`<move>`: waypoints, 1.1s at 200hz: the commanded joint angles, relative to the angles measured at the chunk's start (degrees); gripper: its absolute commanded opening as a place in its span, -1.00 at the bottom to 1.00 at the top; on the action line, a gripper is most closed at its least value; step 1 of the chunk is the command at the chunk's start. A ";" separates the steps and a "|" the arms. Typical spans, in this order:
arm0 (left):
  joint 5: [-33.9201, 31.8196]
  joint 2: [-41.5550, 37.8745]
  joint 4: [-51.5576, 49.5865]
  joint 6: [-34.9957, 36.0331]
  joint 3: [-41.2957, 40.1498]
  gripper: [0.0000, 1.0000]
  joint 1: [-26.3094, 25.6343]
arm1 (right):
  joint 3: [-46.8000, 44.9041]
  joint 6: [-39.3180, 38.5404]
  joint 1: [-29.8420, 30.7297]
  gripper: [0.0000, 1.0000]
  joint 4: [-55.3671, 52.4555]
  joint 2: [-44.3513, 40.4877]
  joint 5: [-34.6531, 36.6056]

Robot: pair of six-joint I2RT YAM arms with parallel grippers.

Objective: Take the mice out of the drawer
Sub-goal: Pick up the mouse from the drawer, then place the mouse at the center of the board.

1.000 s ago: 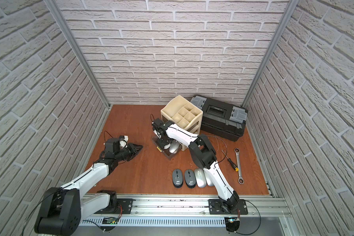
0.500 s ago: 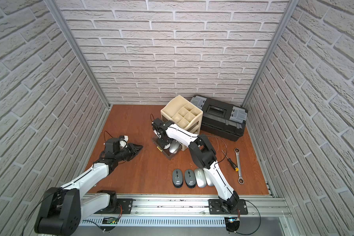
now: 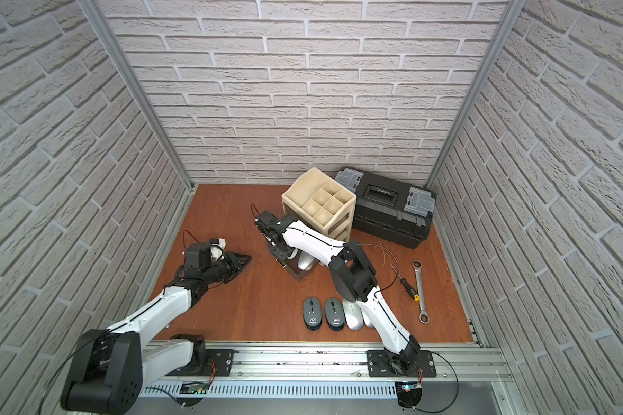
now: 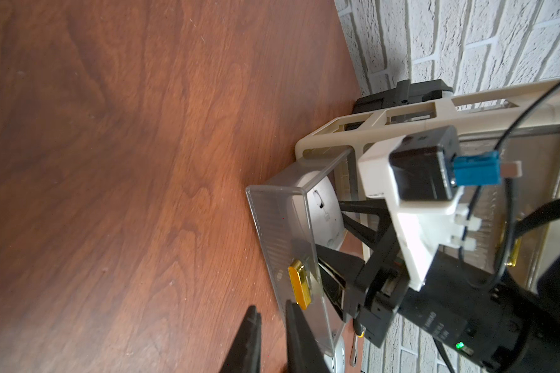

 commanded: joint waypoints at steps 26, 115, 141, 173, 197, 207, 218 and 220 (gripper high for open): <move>0.54 -0.18 2.59 0.04 -0.39 -0.61 0.30 | -0.72 0.54 1.97 -0.18 -0.47 -5.14 4.89; 1.47 -0.02 0.80 1.85 2.47 -0.61 0.46 | -17.65 11.44 4.90 -0.18 3.49 -26.63 7.09; 2.32 -0.69 -2.96 4.32 4.73 -0.61 0.46 | -24.51 22.45 6.89 -0.21 4.05 -33.31 6.74; 4.53 -2.99 -7.05 7.26 7.05 -0.60 1.03 | -31.65 36.28 11.12 -0.21 4.59 -39.60 6.25; 6.54 -5.57 -10.36 9.40 8.38 -0.59 1.36 | -35.83 44.21 14.44 -0.21 5.14 -42.22 5.87; 7.11 -6.78 -12.95 10.95 9.35 -0.59 1.57 | -37.78 46.96 15.84 -0.21 5.50 -42.93 5.59; 7.62 -8.45 -16.27 12.94 10.45 -0.59 1.60 | -39.87 49.57 17.20 -0.21 6.39 -43.69 4.53; 7.57 -8.79 -16.81 13.09 10.58 -0.59 1.59 | -40.33 50.02 17.48 -0.21 6.57 -43.81 4.42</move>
